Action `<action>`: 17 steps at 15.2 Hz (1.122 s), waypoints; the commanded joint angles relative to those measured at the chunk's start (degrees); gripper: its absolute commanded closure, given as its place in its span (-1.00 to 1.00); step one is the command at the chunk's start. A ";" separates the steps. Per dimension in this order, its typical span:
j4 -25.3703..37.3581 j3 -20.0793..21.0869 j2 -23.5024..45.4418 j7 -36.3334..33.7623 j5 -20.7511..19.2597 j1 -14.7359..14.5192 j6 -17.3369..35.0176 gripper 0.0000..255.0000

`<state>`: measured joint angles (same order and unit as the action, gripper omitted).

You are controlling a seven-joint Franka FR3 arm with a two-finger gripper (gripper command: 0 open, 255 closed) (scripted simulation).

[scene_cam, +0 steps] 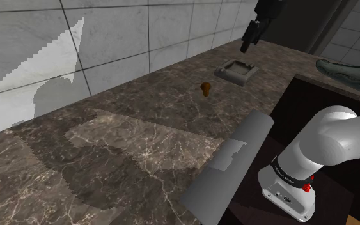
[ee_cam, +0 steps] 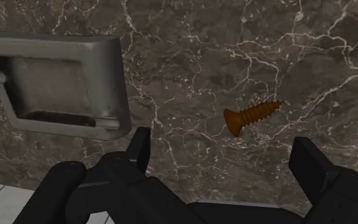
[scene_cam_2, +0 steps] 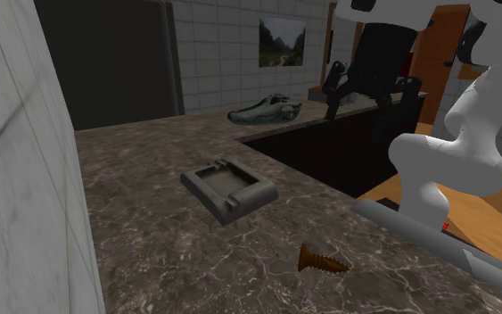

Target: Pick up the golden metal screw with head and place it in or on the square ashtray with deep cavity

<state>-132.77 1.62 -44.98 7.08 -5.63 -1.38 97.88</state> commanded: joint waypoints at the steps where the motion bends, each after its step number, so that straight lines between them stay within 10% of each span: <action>1: 0.00 0.00 0.00 0.00 0.00 0.00 0.00 -1.00; 17: -10.32 3.93 19.14 -21.81 15.11 0.63 22.37 -1.00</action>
<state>-142.96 5.21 -27.06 -13.57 8.57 -0.59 119.05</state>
